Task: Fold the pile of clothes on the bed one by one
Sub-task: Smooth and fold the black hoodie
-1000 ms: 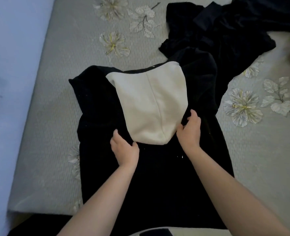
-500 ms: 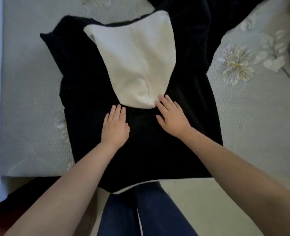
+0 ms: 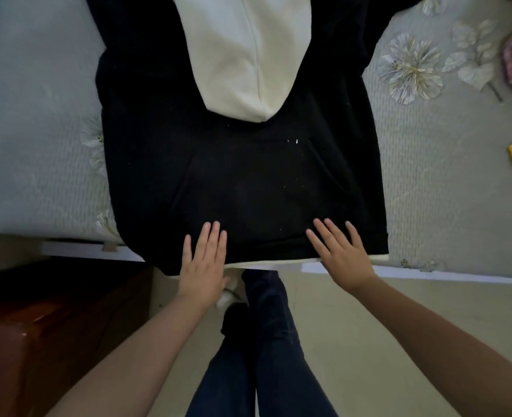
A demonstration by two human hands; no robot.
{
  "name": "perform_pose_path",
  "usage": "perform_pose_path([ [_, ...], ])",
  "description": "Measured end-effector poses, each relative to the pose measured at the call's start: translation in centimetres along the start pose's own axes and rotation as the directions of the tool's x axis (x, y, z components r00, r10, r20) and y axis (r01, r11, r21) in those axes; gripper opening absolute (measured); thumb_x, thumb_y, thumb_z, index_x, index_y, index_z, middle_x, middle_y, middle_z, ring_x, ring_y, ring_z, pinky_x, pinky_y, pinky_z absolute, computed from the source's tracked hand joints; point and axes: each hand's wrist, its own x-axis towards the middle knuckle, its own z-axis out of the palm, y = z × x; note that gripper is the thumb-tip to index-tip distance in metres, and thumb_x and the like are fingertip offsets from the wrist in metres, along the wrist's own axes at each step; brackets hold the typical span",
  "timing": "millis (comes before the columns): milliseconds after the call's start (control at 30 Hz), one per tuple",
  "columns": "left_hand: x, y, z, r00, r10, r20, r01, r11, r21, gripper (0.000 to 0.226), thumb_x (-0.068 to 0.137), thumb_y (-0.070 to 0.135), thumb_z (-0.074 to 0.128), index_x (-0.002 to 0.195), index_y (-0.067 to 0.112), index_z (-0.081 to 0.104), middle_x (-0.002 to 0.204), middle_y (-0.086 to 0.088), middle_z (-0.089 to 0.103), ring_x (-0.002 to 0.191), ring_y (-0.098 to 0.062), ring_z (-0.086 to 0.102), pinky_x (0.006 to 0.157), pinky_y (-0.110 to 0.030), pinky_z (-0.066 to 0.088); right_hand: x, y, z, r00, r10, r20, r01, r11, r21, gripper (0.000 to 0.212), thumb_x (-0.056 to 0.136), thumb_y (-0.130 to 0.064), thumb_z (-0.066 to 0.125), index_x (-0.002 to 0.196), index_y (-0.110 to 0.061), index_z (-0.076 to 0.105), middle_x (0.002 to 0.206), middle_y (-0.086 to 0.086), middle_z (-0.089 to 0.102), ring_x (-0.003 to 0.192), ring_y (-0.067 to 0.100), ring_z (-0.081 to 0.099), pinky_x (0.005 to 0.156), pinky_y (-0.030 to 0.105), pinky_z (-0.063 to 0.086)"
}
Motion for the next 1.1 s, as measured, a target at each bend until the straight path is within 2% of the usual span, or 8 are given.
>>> perform_pose_path([
  [67,0.6,0.7,0.7,0.995,-0.05,0.089,0.049,0.999,0.017,0.097,0.089,0.044,0.047,0.126,0.005,-0.033,0.141,-0.012,-0.037,0.136,-0.032,-0.025,0.108,-0.052,-0.011,0.2,0.4,-0.2,0.999,-0.033,-0.019,0.032,0.998,-0.047,0.082,0.031,-0.02,0.092,0.109,-0.015,0.068,0.112,0.008,0.068,0.099,0.023,0.066,0.082,0.05,0.05],
  [333,0.8,3.5,1.5,0.982,-0.185,0.036,0.189,0.97,-0.151,0.096,0.089,0.058,0.036,0.126,0.004,-0.034,0.128,-0.009,-0.048,0.126,-0.026,-0.04,0.101,-0.051,-0.022,0.6,2.6,-3.7,0.967,-0.161,-0.198,0.169,0.985,0.025,0.055,0.027,-0.003,0.088,0.08,-0.007,0.075,0.077,0.005,0.074,0.064,0.015,0.07,0.066,0.045,0.055],
  [500,0.7,4.6,0.2,0.955,-0.298,-0.005,0.278,0.896,-0.346,0.079,0.093,0.026,0.046,0.145,0.012,-0.011,0.144,-0.001,-0.032,0.139,-0.02,-0.022,0.111,-0.044,-0.012,0.0,4.6,-7.7,0.969,-0.236,-0.069,0.242,0.965,0.099,0.049,0.061,-0.008,0.081,0.108,-0.002,0.066,0.104,0.014,0.07,0.09,0.019,0.069,0.089,0.037,0.049],
  [600,0.4,2.5,-0.8,0.936,-0.341,-0.09,0.278,0.87,-0.408,0.071,0.089,0.004,0.045,0.147,0.016,0.007,0.156,0.0,0.0,0.143,-0.014,-0.004,0.114,-0.037,-0.004,-0.2,5.1,-8.6,0.967,-0.238,0.088,0.225,0.964,0.142,0.045,0.091,-0.02,0.05,0.135,-0.012,0.044,0.133,0.004,0.053,0.117,0.017,0.053,0.101,0.025,0.032],
  [700,-0.3,-0.4,-1.8,0.962,-0.253,-0.103,0.197,0.904,-0.378,0.066,0.089,0.001,0.041,0.146,0.013,0.01,0.155,-0.004,0.008,0.143,-0.014,0.005,0.114,-0.029,0.002,-0.2,4.8,-9.3,0.965,-0.221,0.145,0.202,0.97,0.133,0.042,0.095,-0.023,0.043,0.137,-0.018,0.041,0.133,0.0,0.053,0.114,0.018,0.053,0.098,0.026,0.035],
  [867,-3.1,-2.7,-4.7,0.991,-0.002,0.133,0.041,0.955,-0.292,0.061,0.089,-0.006,0.034,0.145,0.014,0.02,0.151,-0.006,0.024,0.139,-0.017,0.023,0.112,-0.027,0.019,-1.3,3.8,-9.9,0.944,-0.175,0.281,0.115,0.969,0.217,0.032,0.095,-0.026,0.044,0.122,-0.015,0.056,0.114,0.006,0.064,0.102,0.021,0.058,0.087,0.029,0.043],
  [967,-5.9,-3.3,-7.0,0.972,0.071,0.226,-0.01,0.966,-0.259,0.046,0.087,-0.002,0.04,0.129,0.015,0.049,0.124,-0.007,0.056,0.109,-0.022,0.054,0.09,-0.032,0.046,-2.7,2.4,-10.3,0.862,-0.238,0.447,0.088,0.94,0.331,0.024,0.093,-0.028,0.049,0.088,-0.01,0.063,0.083,0.006,0.061,0.073,0.015,0.052,0.066,0.024,0.036],
  [1100,-8.9,-3.7,-7.9,0.877,0.187,0.442,-0.032,0.942,-0.334,0.028,0.086,-0.001,0.042,0.106,0.009,0.059,0.075,0.002,0.049,0.077,-0.017,0.048,0.057,-0.023,0.037,-4.3,1.3,-10.9,0.76,-0.277,0.588,-0.007,0.901,0.433,0.025,0.089,-0.031,0.054,0.07,-0.016,0.056,0.065,-0.006,0.046,0.064,0.01,0.045,0.062,0.026,0.035],
])
